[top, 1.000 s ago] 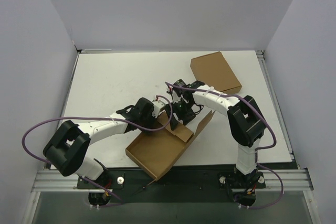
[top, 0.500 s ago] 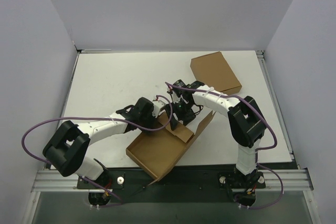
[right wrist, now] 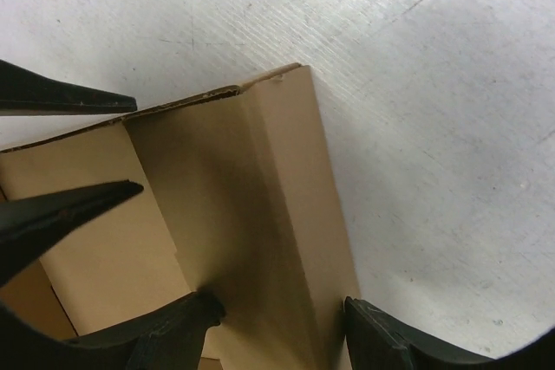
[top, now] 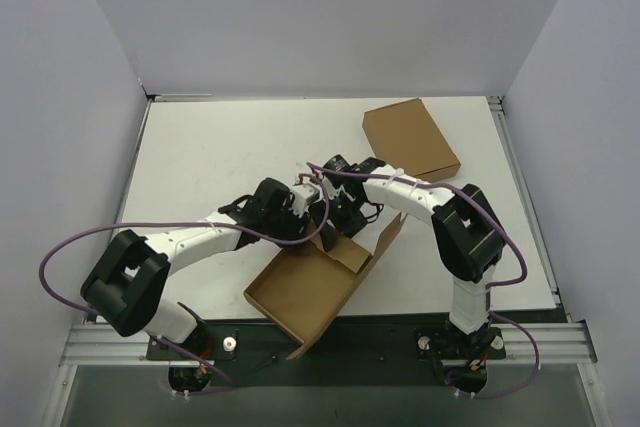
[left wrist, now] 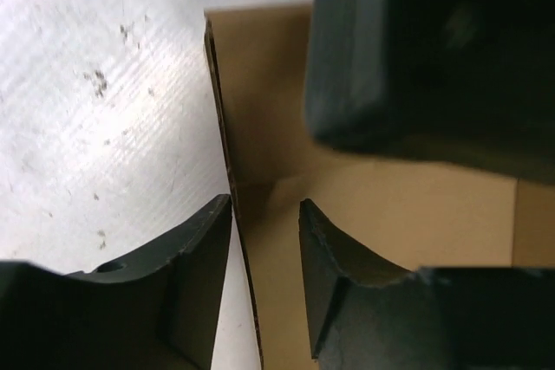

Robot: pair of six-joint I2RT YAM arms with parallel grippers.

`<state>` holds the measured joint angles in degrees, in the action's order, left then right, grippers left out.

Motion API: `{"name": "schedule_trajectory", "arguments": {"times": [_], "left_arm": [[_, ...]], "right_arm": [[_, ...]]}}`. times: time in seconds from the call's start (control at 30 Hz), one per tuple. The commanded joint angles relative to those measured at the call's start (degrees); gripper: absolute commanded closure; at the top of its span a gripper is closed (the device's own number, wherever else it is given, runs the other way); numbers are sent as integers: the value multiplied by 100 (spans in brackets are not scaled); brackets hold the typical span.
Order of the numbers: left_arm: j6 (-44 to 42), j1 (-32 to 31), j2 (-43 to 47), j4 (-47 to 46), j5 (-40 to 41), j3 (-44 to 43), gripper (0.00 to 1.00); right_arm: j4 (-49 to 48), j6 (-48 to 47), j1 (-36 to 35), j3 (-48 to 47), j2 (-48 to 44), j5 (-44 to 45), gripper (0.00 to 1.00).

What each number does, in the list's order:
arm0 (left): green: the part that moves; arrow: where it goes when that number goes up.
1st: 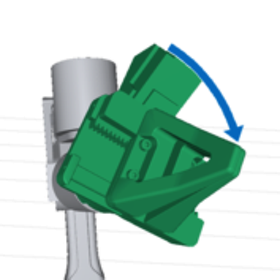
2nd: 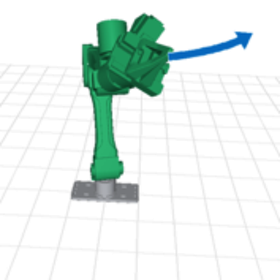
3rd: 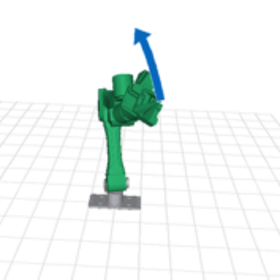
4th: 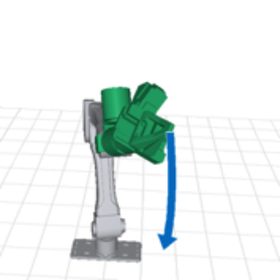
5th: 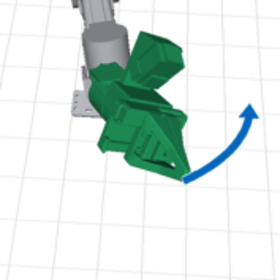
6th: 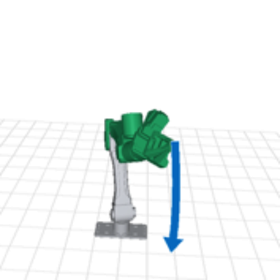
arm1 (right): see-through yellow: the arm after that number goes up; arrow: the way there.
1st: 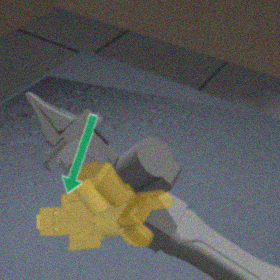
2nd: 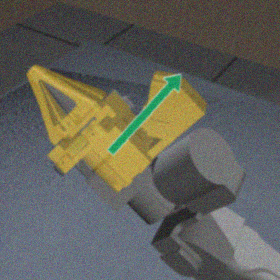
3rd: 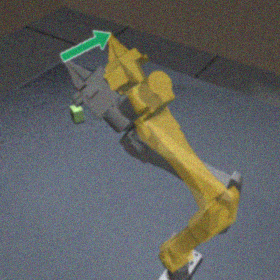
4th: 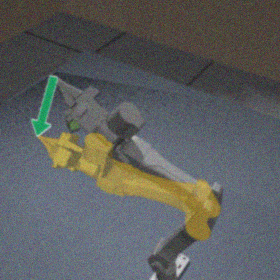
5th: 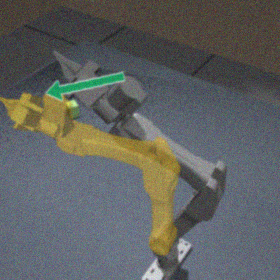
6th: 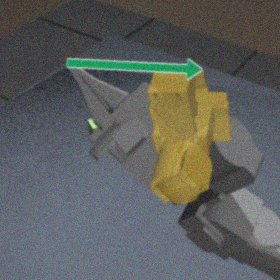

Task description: Fold the paper box

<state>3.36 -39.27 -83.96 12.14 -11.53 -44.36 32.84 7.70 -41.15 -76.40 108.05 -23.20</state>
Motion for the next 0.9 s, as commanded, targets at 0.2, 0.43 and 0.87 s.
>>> {"name": "schedule_trajectory", "arguments": {"times": [0.2,0.43,0.87], "left_arm": [[182,244,73,-1125,-622,-504,47],[289,262,-199,-1715,-579,-267,46],[288,103,-437,-1469,529,-20,47]], "right_arm": [[-23,-348,19,-24,172,299,38],[-6,-358,107,-77,155,150,38],[-41,-349,239,-103,-82,-123,34]]}}
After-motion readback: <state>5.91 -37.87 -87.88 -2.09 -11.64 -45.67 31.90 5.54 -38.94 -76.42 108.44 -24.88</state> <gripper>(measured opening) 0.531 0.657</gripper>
